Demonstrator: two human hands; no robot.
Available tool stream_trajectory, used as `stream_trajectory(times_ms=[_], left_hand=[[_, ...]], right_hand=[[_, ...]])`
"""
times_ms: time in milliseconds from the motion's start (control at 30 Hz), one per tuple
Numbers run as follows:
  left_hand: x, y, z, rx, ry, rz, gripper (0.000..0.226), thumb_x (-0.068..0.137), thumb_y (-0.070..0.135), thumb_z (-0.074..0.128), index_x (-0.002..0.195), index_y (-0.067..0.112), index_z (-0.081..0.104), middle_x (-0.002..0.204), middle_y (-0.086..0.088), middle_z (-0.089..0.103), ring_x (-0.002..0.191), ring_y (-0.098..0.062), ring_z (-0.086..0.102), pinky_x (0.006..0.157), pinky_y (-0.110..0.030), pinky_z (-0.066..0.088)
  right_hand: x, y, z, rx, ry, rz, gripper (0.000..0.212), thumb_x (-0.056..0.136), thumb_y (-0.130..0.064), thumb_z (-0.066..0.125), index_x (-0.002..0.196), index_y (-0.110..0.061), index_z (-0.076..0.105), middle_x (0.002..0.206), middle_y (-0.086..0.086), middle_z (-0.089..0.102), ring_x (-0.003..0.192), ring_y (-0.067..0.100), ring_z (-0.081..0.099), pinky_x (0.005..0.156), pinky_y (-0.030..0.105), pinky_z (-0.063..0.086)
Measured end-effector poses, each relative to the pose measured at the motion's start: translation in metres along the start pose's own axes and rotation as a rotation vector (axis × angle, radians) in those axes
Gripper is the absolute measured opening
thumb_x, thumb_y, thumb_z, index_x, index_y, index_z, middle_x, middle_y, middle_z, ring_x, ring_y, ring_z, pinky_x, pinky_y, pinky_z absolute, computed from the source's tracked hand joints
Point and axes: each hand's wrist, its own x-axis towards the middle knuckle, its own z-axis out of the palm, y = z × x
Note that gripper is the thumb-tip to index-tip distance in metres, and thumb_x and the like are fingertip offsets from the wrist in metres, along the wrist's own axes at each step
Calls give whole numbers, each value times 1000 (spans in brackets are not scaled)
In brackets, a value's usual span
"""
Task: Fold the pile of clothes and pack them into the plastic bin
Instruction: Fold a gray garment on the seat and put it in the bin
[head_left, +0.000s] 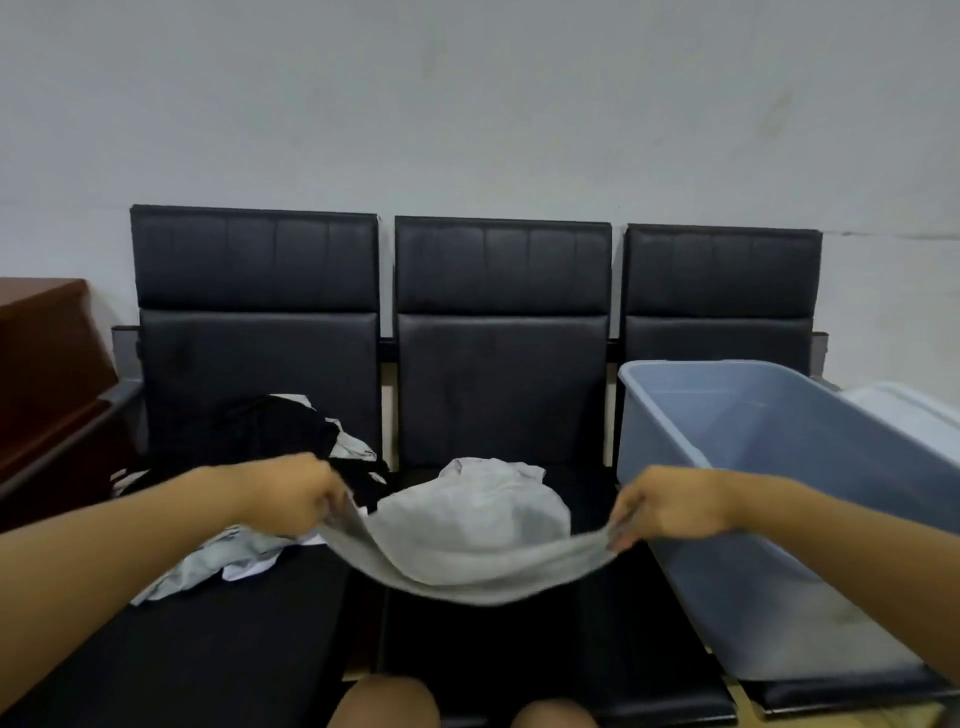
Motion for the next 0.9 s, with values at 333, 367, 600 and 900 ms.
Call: stream_trajectory(times_ms=[333, 367, 600, 900], left_hand=[[-28, -15, 41, 99, -122, 7, 44, 70, 59, 60, 67, 14, 57, 62, 3, 46, 59, -12, 41, 57, -35, 38], [-26, -13, 41, 12, -82, 27, 41, 72, 50, 63, 64, 12, 52, 58, 1, 42, 55, -12, 37, 56, -37, 36], [10, -6, 39, -343, 194, 31, 42, 83, 38, 68, 61, 6, 53, 49, 5, 49, 46, -2, 45, 52, -20, 39], [109, -40, 39, -251, 416, -152, 53, 97, 44, 57, 56, 12, 48, 45, 5, 42, 42, -7, 39, 51, -25, 39]], right_hand=[[-9, 13, 28, -83, -343, 78, 29, 87, -44, 75, 107, -23, 77, 100, -13, 72, 93, 1, 64, 88, 16, 49], [-6, 15, 28, -123, -327, 77, 32, 87, -48, 74, 111, -26, 76, 107, -14, 71, 100, 3, 63, 94, 21, 50], [31, 35, 27, -8, 87, 2, 10, 96, -29, 67, 86, -28, 69, 88, -8, 68, 86, 10, 64, 75, 16, 48], [130, 87, 14, -99, 366, 308, 18, 101, -11, 50, 105, -17, 66, 95, 5, 68, 82, 24, 64, 76, 39, 56]])
